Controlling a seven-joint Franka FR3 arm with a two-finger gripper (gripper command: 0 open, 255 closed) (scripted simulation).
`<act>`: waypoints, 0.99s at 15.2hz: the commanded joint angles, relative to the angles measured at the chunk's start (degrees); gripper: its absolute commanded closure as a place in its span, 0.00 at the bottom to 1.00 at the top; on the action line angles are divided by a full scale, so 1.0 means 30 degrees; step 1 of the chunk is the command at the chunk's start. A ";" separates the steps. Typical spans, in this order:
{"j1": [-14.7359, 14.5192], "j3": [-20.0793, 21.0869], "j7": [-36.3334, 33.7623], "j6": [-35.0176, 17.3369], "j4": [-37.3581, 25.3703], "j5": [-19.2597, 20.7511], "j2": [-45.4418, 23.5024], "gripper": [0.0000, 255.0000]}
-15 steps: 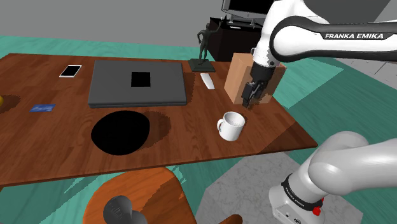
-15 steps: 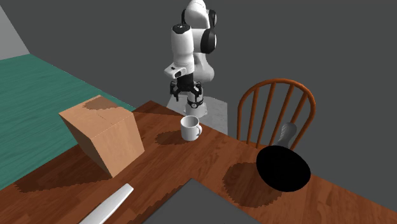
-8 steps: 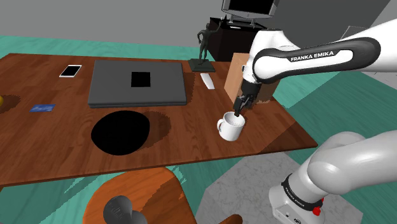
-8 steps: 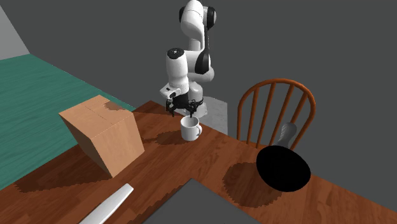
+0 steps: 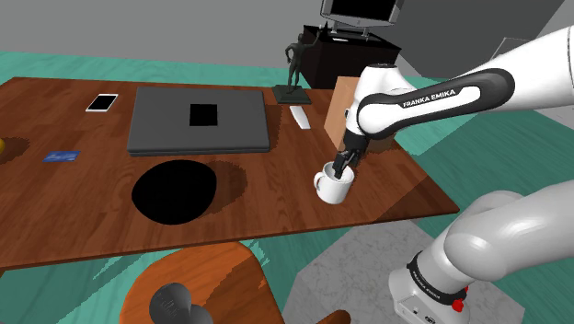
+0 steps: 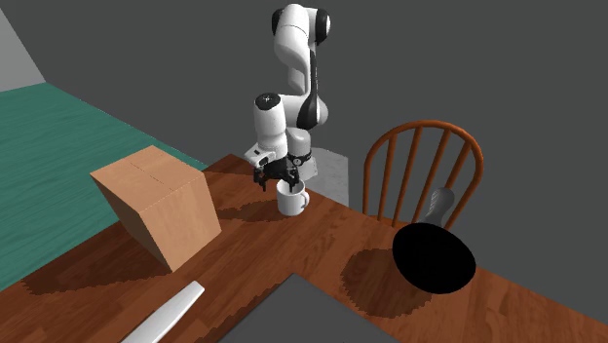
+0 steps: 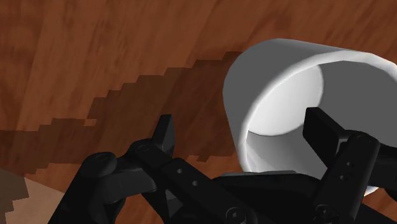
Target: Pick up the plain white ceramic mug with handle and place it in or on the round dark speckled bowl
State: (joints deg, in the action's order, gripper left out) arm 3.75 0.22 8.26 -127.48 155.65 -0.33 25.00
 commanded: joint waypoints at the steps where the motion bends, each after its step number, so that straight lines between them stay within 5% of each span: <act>1: -0.0013 0.0018 -0.0021 -0.0499 0.0225 -0.0010 -0.0261 0.00; 8: -0.0013 0.0018 -0.0022 -0.0494 0.0221 -0.0010 -0.0261 0.00; 9: -0.0013 0.0018 -0.0022 -0.0494 0.0221 -0.0010 -0.0261 1.00; 15: -0.0013 0.0018 -0.0022 -0.0494 0.0221 -0.0010 -0.0261 1.00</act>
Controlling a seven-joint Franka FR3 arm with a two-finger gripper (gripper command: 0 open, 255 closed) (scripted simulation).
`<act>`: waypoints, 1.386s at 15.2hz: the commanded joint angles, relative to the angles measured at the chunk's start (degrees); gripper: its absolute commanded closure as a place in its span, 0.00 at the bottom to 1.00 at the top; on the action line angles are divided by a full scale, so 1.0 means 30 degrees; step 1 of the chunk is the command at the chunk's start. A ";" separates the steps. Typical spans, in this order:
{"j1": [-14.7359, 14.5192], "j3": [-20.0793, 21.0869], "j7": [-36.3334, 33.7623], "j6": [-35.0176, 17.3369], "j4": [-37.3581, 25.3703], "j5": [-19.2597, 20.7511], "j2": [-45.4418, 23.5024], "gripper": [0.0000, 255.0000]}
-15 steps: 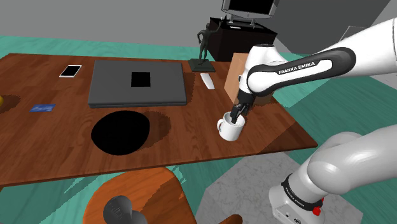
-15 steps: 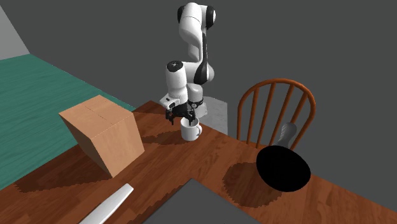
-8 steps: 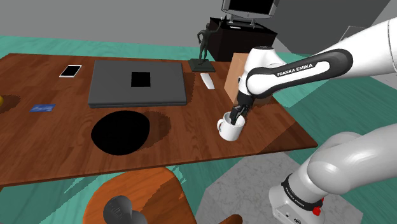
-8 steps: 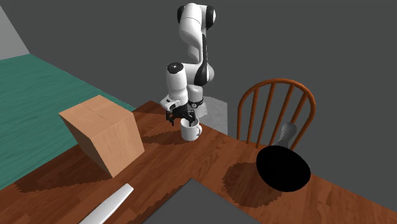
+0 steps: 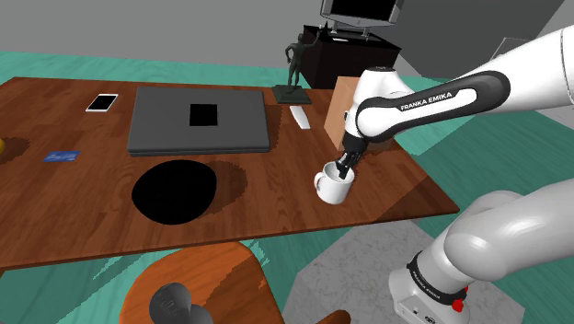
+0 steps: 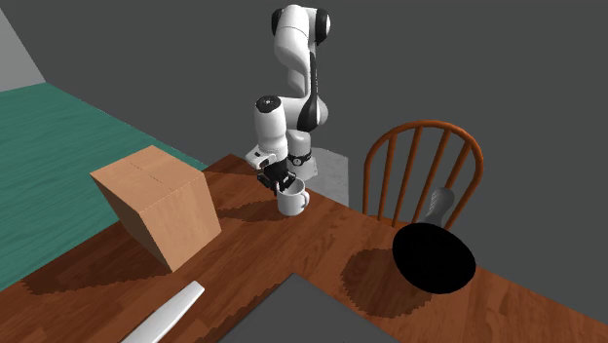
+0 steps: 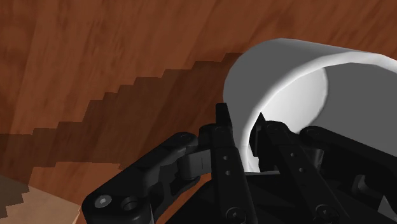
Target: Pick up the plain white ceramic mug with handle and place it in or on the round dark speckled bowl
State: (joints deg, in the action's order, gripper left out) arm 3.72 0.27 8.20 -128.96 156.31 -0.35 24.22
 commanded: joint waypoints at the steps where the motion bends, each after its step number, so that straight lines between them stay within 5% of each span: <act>1: -0.0001 0.0001 0.0000 0.0003 0.0002 -0.0001 -0.0001 1.00; 21: 0.0004 -0.0011 -0.0013 0.5511 -0.2993 0.0014 0.2513 1.00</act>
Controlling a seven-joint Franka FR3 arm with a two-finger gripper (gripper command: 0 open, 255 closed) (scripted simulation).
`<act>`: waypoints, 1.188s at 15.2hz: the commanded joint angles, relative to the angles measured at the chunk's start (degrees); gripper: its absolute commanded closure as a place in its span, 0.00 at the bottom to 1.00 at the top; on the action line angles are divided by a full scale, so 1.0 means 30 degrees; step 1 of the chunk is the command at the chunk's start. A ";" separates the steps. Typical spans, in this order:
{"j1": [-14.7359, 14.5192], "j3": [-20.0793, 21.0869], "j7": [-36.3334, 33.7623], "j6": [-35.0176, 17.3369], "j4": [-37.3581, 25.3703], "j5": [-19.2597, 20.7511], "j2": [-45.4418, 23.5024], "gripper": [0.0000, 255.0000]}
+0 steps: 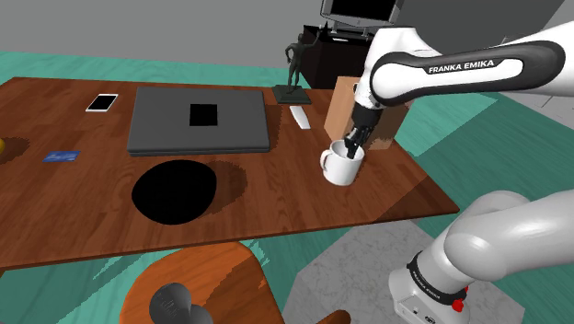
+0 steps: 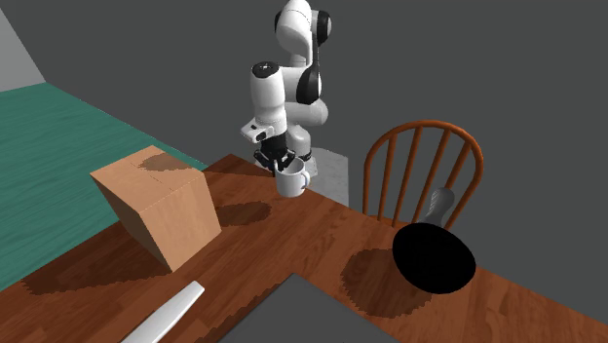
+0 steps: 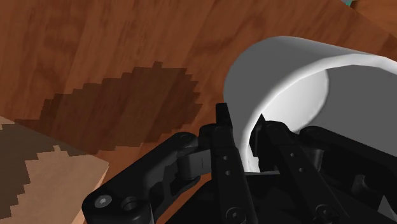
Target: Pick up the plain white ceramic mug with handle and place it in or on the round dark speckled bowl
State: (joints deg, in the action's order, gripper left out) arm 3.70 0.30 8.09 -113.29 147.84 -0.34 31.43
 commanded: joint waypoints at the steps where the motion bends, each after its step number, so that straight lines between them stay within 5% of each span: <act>1: 0.0011 -0.0020 0.0023 0.0569 -0.0374 0.0010 0.0193 1.00; 15: 0.0013 -0.0029 0.0012 0.4206 -0.3434 0.0019 0.0769 1.00; 18: -0.0523 0.0996 -0.1259 0.4031 -0.4321 -0.0587 -0.0275 1.00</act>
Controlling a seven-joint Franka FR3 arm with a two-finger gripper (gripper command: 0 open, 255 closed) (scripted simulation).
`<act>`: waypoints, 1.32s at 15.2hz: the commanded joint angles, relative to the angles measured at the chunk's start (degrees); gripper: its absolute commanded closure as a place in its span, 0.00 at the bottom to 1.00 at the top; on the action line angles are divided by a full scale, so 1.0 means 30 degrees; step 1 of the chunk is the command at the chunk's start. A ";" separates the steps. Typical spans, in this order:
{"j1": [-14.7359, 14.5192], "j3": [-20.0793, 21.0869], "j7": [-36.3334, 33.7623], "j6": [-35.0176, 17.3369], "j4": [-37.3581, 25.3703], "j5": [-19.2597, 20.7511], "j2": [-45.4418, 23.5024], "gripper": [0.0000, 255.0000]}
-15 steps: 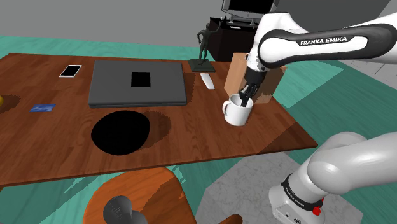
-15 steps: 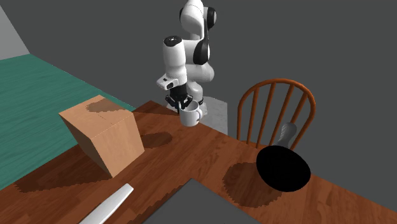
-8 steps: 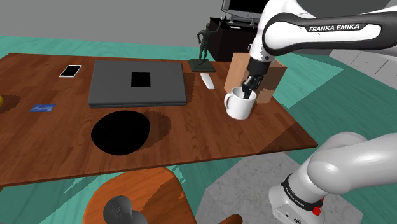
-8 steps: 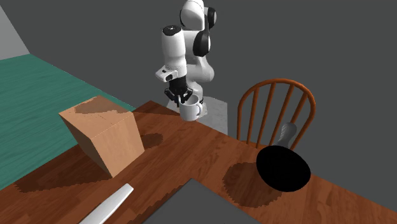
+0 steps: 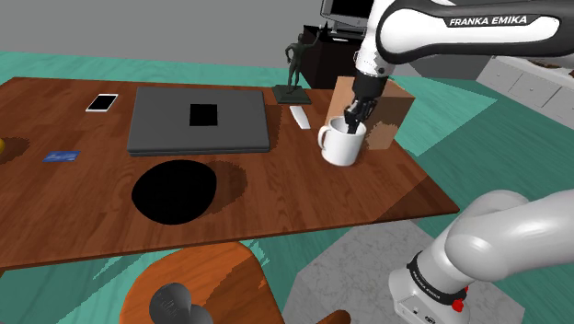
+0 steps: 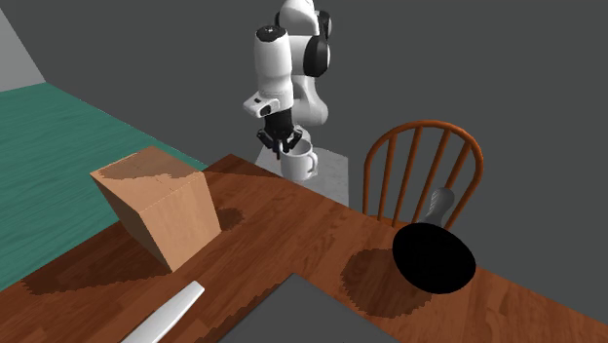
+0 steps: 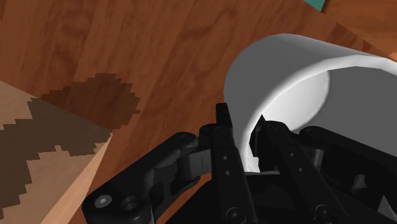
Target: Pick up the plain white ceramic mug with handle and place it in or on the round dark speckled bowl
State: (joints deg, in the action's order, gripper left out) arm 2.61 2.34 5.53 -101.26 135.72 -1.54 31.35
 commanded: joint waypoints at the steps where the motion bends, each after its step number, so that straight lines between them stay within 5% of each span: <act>1: -0.0327 0.0646 -0.0828 -0.0035 -0.0618 -0.0359 -0.0631 1.00; 11: -0.1629 0.3725 -0.5031 -0.0305 -0.5118 -0.1113 -0.5235 1.00; 20: -0.2887 0.5951 -0.8989 0.0351 -1.1112 -0.0002 -1.0615 1.00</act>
State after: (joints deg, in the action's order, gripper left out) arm -5.45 19.43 -19.83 -100.56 104.94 -2.19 1.71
